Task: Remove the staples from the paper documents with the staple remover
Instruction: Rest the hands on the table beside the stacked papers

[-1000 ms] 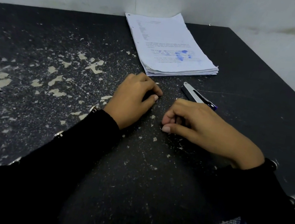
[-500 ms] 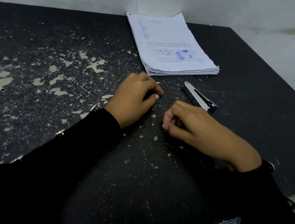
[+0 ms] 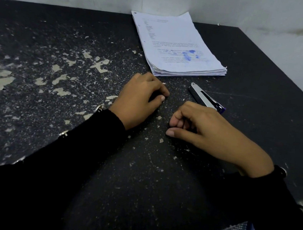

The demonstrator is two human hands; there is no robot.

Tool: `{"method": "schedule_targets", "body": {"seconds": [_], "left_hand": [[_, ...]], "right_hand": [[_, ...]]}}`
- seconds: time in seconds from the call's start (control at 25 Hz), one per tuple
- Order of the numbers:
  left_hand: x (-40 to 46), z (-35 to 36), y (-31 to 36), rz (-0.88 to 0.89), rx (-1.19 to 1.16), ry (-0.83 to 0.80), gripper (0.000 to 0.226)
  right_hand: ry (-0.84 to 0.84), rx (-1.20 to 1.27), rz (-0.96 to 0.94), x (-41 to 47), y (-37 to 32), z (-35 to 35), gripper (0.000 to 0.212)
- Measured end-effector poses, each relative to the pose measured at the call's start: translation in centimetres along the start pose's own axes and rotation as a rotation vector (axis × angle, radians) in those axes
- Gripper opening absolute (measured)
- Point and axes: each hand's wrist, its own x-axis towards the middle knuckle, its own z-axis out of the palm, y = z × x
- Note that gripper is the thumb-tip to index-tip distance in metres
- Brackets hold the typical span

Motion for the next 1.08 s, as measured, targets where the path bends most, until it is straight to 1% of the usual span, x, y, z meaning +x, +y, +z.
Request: {"method": "schedule_targets", "body": {"seconds": [0.2, 0.28, 0.4, 0.68, 0.8, 0.96, 1.08], "left_hand": [[-0.1, 0.0, 0.0, -0.005, -0.009, 0.0, 0.02], [-0.1, 0.0, 0.0, -0.002, -0.008, -0.001, 0.02], [0.0, 0.1, -0.1, 0.004, -0.009, -0.003, 0.02], [-0.1, 0.1, -0.1, 0.004, -0.015, 0.003, 0.019], [-0.1, 0.1, -0.1, 0.004, -0.015, 0.0, 0.019], [-0.1, 0.0, 0.0, 0.047, 0.006, -0.008, 0.018], [-0.4, 0.2, 0.4, 0.121, 0.046, -0.042, 0.018]], "right_hand": [[0.029, -0.046, 0.033, 0.1, -0.4, 0.5, 0.009], [0.014, -0.054, 0.044, 0.0, -0.6, 0.5, 0.008], [-0.005, -0.035, 0.043, -0.1, -0.7, 0.4, 0.009], [0.034, 0.013, 0.007, -0.4, -0.7, 1.0, 0.01], [0.142, 0.135, 0.043, -0.8, -0.3, 1.1, 0.008], [0.309, 0.442, 0.203, -1.0, 0.7, 1.3, 0.009], [0.393, 0.504, 0.242, -1.2, 1.0, 1.4, 0.015]]}}
